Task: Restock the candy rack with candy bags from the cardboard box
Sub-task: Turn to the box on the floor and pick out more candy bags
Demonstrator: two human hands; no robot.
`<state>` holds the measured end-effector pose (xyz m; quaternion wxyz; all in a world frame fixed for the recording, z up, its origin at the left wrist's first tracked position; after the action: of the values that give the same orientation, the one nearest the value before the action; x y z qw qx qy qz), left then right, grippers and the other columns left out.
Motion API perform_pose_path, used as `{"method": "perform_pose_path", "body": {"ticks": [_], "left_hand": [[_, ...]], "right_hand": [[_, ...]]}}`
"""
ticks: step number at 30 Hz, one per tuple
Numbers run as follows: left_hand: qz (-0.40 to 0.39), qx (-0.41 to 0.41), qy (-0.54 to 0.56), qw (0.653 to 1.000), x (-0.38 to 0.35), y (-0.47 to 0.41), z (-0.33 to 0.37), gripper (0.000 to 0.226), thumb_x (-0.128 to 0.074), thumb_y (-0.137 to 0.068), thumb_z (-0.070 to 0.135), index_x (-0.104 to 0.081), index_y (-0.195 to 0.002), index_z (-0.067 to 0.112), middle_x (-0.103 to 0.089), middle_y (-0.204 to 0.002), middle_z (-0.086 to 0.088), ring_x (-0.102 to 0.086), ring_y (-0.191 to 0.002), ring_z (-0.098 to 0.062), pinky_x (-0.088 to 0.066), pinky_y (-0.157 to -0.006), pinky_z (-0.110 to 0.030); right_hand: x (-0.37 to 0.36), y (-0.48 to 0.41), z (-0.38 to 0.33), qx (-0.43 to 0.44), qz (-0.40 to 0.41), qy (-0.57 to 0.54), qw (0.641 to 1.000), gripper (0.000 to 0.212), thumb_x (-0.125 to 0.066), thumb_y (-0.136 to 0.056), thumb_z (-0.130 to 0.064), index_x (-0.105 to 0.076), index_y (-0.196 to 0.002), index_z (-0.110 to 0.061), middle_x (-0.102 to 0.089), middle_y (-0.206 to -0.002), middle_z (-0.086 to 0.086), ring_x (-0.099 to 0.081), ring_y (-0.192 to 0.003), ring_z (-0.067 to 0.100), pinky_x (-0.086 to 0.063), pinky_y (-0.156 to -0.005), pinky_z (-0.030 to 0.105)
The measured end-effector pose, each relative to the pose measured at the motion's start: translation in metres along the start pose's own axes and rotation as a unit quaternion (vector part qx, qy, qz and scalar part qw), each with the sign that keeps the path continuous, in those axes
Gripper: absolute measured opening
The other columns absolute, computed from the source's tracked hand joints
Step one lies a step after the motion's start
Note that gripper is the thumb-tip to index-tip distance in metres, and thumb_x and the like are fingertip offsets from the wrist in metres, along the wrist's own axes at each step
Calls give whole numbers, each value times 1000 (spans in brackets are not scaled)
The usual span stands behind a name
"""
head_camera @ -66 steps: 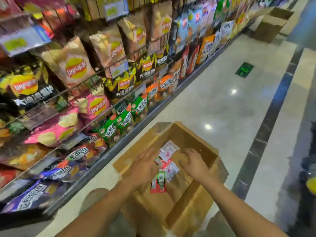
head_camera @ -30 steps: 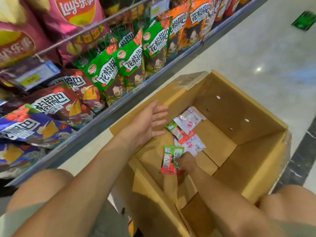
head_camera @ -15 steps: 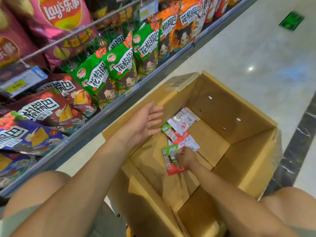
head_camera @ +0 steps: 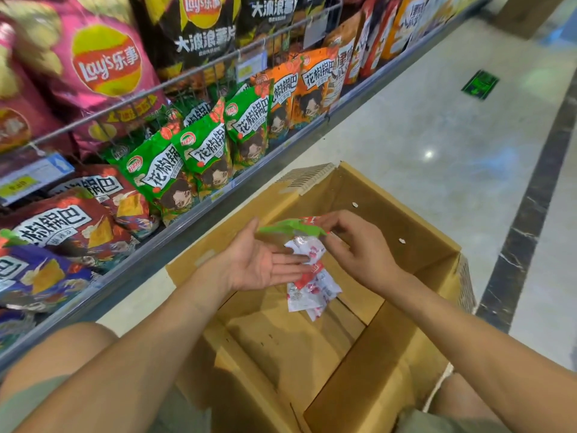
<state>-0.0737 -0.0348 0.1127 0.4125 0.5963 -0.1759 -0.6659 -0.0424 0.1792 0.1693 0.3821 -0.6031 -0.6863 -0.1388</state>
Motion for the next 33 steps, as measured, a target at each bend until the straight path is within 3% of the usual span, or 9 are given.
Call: {"method": "perform_pose_path", "body": {"ticks": [3,7,11,14,17,20,24,29,33], "left_hand": [[-10,-26,-46,999,-7,6,3,83,-53,-93,72,-64,-131,-1,-69,-129,-25,-69,-117,-38,-49,-110,-52],[57,-92,-102,989,-11,12,10,41,-79,-82,23,-67,-119,8,-78,-108,-19,-78,-86,-27,-61,-89,-42],[113,-176,-123,970,-4,14,14,26,-73,-93,8,-67,-117,16,-80,-102,-15,-79,-80,-24,-66,-68,-36],[131,-223,-142,955,-1,19,14,33,-72,-94,3,-66,-124,15,-81,-103,-10,-79,-81,-21,-64,-61,-33],[157,-269,-167,936,1,24,14,34,-73,-93,1,-67,-124,14,-80,-110,-8,-79,-86,-21,-65,-67,-34],[185,-302,-191,915,4,28,14,29,-72,-93,1,-69,-119,14,-80,-111,-7,-78,-89,-19,-64,-72,-33],[196,-314,-213,904,9,35,13,25,-73,-95,5,-70,-117,16,-81,-104,-3,-79,-85,-15,-63,-69,-31],[209,-313,-217,901,14,38,15,23,-73,-95,7,-71,-115,17,-81,-104,-2,-79,-94,-21,-62,-79,-36],[224,-321,-214,895,12,43,18,21,-75,-94,6,-72,-110,19,-81,-104,-2,-78,-97,-24,-62,-87,-41]], "right_hand": [[-8,9,3,67,-39,-21,997,10,-71,-95,-11,-66,-103,-14,-64,-126,-2,-61,-121,13,-52,-95,33],[-20,18,31,42,-24,-11,999,24,-66,-97,-12,-65,-120,-15,-46,-146,1,-53,-130,14,-52,-95,25],[-56,31,83,-187,-41,43,981,37,-64,-94,-14,-58,-130,-18,-57,-135,2,-63,-100,12,-55,-82,29],[-104,57,125,-401,-202,27,893,38,-67,-95,-15,-58,-132,-11,-65,-130,10,-63,-103,21,-51,-83,31],[-137,78,139,-469,-268,30,841,25,-64,-96,-17,-59,-121,-14,-62,-122,11,-60,-106,26,-48,-87,31],[-161,88,149,-514,-270,33,813,27,-64,-95,-18,-61,-120,-9,-62,-110,10,-57,-80,19,-46,-67,27],[-183,89,160,-523,-191,27,830,32,-64,-97,-20,-63,-125,-6,-67,-124,12,-64,-112,30,-43,-76,27],[-185,81,162,-512,-118,-14,851,37,-65,-94,-25,-55,-127,-13,-68,-122,7,-66,-113,29,-50,-83,32],[-164,68,146,-437,-228,68,867,44,-60,-96,-37,-50,-137,-24,-67,-128,3,-64,-118,30,-48,-91,37]]}}
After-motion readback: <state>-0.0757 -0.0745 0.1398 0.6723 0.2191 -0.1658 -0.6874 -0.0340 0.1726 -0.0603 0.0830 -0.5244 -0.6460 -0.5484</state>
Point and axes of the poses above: each hand's wrist, its own y-axis away from the middle knuckle, its own x-axis out of the back of the hand, z = x × y, the point moved 2 cm from there along -y, towards the middle knuckle
